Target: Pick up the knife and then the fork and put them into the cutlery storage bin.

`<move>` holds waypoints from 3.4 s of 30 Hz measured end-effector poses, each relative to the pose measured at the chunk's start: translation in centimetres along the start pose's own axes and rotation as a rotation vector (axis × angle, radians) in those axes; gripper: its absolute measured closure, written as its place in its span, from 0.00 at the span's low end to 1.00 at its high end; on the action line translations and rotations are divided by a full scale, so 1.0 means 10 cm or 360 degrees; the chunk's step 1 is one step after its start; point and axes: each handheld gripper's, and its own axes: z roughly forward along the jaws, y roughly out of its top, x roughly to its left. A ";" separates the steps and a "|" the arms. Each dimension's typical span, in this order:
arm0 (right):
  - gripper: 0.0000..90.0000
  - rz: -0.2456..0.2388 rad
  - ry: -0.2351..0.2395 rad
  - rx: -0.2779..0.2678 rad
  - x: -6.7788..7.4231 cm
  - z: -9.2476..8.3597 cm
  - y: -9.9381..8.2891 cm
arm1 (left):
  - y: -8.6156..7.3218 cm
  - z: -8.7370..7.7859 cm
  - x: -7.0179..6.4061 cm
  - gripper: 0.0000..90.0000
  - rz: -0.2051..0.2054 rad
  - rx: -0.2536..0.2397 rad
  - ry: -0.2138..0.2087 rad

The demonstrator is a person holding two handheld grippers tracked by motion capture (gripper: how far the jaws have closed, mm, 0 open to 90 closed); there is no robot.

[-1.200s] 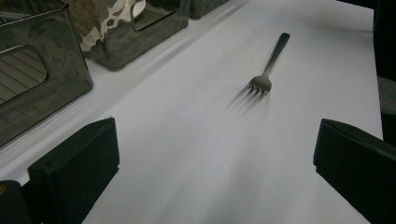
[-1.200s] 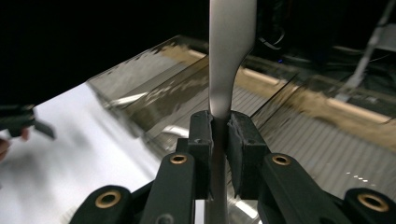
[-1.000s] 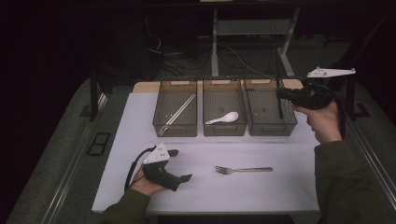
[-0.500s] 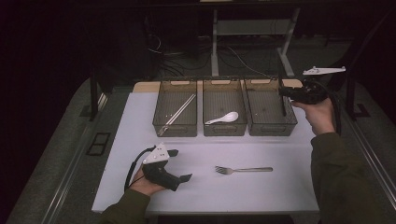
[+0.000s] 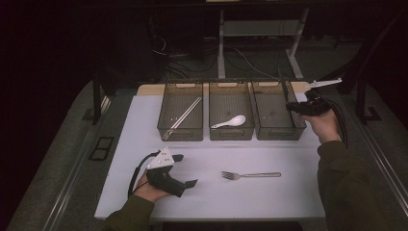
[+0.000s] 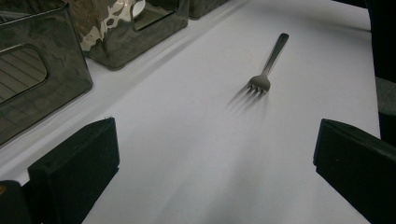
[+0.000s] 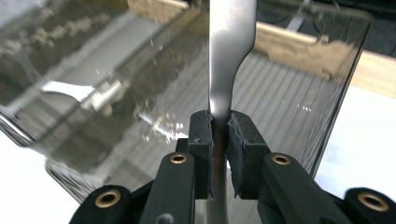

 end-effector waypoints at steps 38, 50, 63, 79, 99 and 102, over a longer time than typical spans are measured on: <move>0.52 -0.0005 0.0183 -0.0078 0.15 -0.29 -0.09 | -0.01 0.01 0.00 0.00 -0.0007 0.0013 -0.0005; 0.48 -0.0145 0.0341 -0.0165 0.54 -0.58 -0.24 | -0.01 0.02 0.00 0.00 -0.0014 0.0018 -0.0007; 0.50 -0.0294 0.0452 -0.0096 0.91 -0.56 -0.57 | -0.01 0.01 -0.01 0.00 -0.0007 0.0028 -0.0004; 0.61 -0.0631 0.0530 0.0239 1.28 -0.30 -0.73 | -0.02 0.02 -0.01 0.00 -0.0001 0.0030 -0.0008; 0.75 -0.1100 0.0620 0.0651 1.75 0.05 -0.66 | -0.02 0.02 0.00 0.00 -0.0008 0.0036 -0.0005; 0.78 -0.1154 0.0619 0.0717 1.81 0.11 -0.66 | -0.02 0.02 0.00 0.00 -0.0007 0.0036 -0.0006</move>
